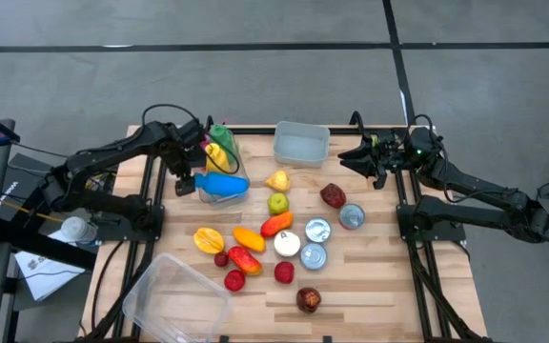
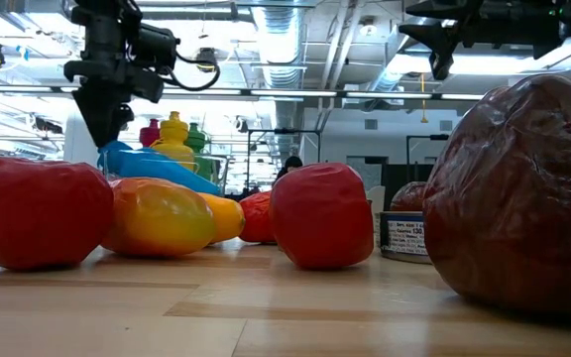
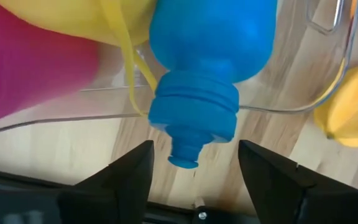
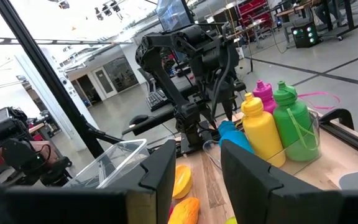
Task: Pick & Place Food Item
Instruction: Put the blue water bottle into the transparent bin
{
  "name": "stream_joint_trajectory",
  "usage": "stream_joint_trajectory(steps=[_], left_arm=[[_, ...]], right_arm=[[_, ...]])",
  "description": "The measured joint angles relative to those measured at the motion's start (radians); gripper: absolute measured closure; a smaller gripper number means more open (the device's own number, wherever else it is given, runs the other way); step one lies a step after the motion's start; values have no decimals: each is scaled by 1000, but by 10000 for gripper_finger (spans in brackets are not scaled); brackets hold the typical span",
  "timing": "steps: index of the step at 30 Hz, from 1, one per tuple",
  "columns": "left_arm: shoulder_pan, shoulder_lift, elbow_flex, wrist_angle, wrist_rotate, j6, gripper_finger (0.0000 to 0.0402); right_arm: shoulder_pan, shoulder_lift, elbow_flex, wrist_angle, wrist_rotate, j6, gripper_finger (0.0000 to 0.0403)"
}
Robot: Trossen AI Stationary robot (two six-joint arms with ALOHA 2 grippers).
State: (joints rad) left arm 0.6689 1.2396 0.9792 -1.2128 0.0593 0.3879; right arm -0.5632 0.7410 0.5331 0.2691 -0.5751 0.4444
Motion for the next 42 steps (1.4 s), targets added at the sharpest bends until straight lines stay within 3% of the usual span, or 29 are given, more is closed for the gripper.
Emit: stream_joint_trajectory(steps=[17,35,42], left_arm=[[0,0,0,17,2,47,338],[-56,-35,1,-40,14,-84,401],[-91,-87,1,-38,11,-156,401]], right_arm=[[0,0,0,0,0,0,281],[0,0,0,1,0,27,281],[0,0,0,2,0,41,281]])
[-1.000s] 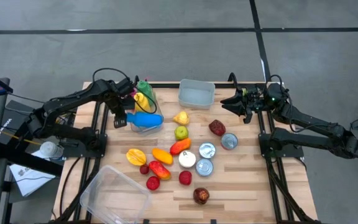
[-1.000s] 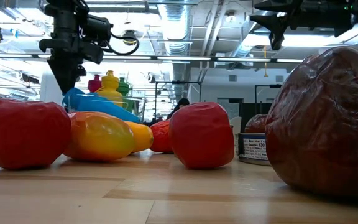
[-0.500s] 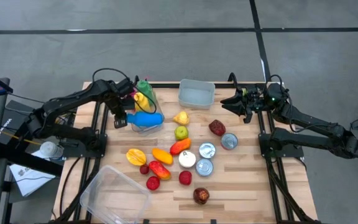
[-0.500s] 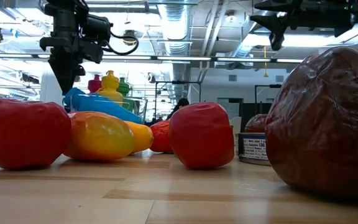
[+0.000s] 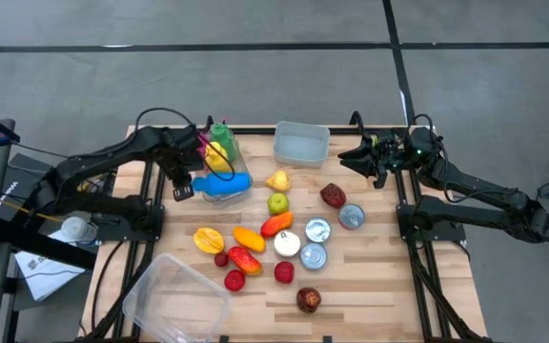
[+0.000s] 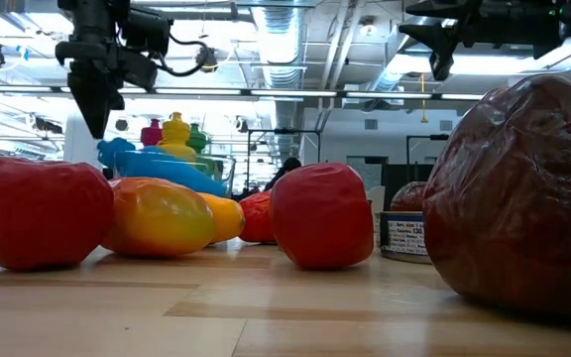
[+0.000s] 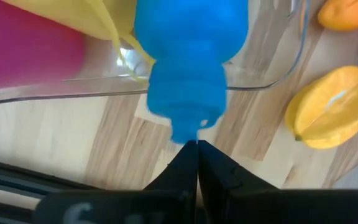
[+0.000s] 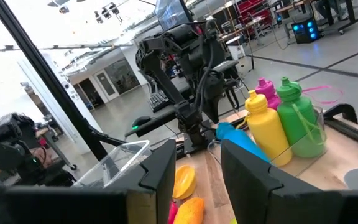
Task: Pick & Place Food Item
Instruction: Put the blue water bottle into the transparent bin
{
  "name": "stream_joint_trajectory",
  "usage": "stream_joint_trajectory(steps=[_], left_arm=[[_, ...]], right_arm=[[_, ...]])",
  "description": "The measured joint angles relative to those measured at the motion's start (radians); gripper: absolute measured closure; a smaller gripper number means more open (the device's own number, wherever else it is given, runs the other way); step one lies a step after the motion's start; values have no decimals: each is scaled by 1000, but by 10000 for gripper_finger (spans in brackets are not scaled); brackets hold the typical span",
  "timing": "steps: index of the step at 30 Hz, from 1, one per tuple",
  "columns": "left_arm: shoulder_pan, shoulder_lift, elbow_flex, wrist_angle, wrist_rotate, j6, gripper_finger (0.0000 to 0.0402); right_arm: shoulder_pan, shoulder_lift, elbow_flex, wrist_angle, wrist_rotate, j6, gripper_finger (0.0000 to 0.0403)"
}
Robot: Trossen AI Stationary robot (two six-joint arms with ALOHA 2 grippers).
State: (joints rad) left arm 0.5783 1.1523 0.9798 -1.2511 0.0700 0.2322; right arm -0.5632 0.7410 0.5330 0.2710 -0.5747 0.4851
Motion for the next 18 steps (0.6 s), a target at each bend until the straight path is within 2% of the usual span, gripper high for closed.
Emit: stream_joint_trajectory(steps=[5,9,13,18], left_arm=[[-20,-47,0,0,0,-77,401],[-33,-110,0,10,0,-146,401],[-35,-192,0,38,-15,-303,401],[-35,-303,0,44,-47,-471,388]], right_arm=[[15,0,1,1,4,29,281],[72,44,68,-70,112,-40,281],[149,169,241,-261,261,-197,280],[224,396,512,-514,334,-368,250]])
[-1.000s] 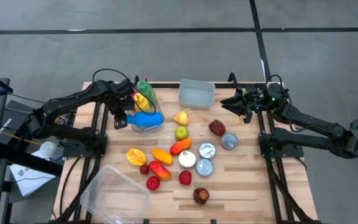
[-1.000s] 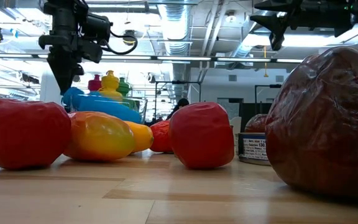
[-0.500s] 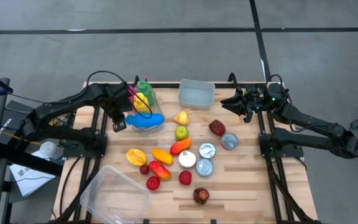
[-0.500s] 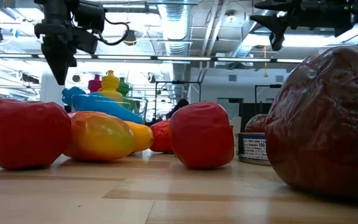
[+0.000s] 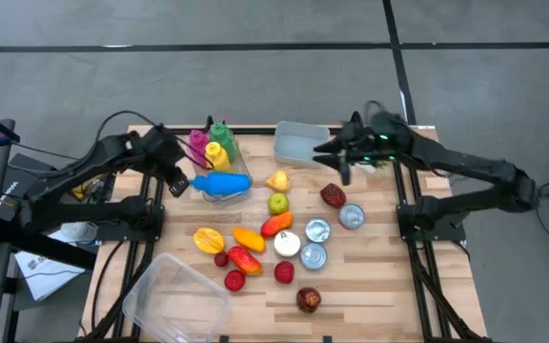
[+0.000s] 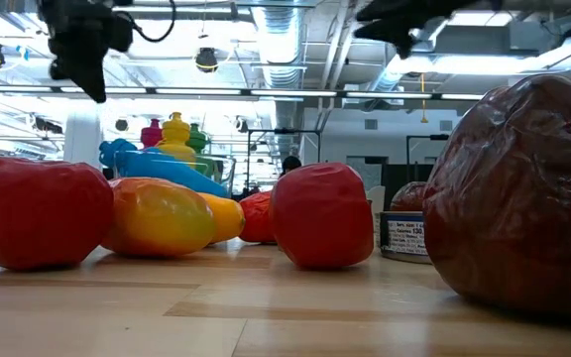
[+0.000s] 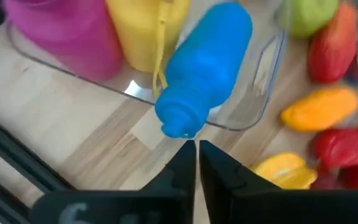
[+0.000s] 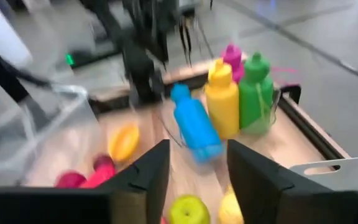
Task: Pick & Place Food Item
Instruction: Put the blue water bottle into the transparent bin
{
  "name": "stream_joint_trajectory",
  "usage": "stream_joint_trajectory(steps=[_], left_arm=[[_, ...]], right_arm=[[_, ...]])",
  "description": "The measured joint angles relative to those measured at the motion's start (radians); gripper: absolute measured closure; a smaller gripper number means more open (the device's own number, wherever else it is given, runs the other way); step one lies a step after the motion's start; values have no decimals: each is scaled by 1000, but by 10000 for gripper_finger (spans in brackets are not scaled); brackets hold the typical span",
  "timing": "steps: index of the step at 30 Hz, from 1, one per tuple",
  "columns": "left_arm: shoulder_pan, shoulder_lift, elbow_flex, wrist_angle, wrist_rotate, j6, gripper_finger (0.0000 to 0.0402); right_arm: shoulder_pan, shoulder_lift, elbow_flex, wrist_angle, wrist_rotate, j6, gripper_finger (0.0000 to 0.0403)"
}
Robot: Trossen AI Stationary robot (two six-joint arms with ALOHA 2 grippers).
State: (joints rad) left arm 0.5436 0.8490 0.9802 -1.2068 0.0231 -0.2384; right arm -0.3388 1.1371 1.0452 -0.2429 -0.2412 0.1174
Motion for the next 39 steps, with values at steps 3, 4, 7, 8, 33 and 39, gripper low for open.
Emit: stream_joint_trajectory(steps=[3,4,7,8,33,39], left_arm=[[0,-58,0,-5,-73,-121,360],[0,-70,-1,-12,-81,-138,349],[1,-89,-29,-10,-39,-75,312],[1,-92,-49,2,-28,-61,297],[7,-162,-404,457,15,-412,100],[7,-161,-447,514,67,-450,108]], right_arm=[[36,153,156,-122,22,-71,212],[46,200,200,-143,13,-93,199],[77,310,319,-189,-21,-150,163],[86,339,354,-202,-22,-162,154],[180,534,543,-150,22,-275,132],[179,535,542,-120,22,-250,132]])
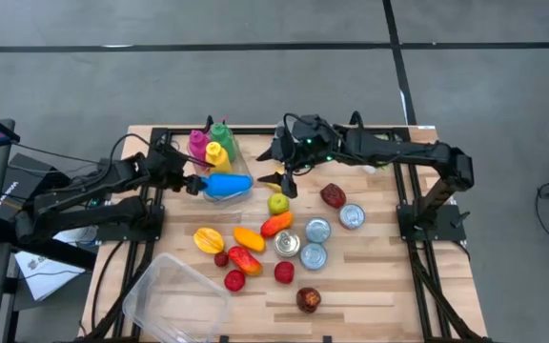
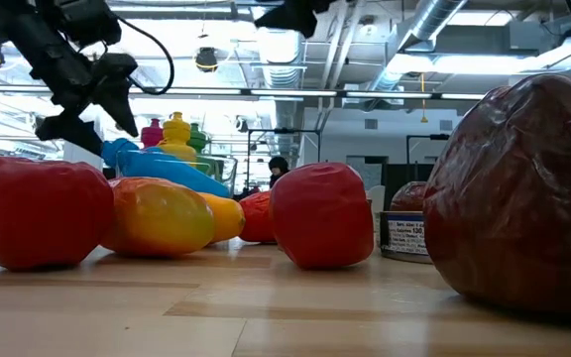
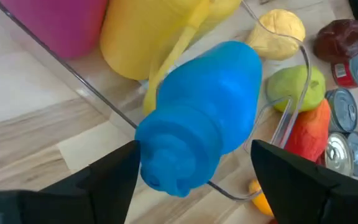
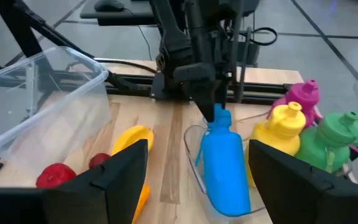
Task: Pick & Place Food Item
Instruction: Put the blue water bottle into the transparent bin
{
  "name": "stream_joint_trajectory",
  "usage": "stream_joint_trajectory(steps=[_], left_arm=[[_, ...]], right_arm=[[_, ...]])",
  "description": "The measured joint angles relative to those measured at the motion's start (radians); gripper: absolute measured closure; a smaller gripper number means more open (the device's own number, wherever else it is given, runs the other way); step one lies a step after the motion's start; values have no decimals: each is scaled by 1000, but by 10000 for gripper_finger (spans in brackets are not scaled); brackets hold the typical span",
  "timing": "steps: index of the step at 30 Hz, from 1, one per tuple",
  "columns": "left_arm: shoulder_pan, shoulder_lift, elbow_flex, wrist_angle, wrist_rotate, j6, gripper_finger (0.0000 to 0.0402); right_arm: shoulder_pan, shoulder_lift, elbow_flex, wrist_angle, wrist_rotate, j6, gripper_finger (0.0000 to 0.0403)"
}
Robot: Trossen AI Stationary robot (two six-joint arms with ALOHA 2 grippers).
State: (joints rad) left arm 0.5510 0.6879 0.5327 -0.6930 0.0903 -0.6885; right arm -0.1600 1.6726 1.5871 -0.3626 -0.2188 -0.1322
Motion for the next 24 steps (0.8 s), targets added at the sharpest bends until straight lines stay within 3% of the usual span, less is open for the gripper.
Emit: stream_joint_trajectory(steps=[7,19,24], left_arm=[[0,-1,0,29,100,-10,155],[0,-1,0,50,160,0,290],[0,-1,0,144,242,-27,338]], right_arm=[[2,3,-1,-4,0,1,132],[3,3,-1,-8,0,2,133],[3,3,-1,-8,0,2,133]])
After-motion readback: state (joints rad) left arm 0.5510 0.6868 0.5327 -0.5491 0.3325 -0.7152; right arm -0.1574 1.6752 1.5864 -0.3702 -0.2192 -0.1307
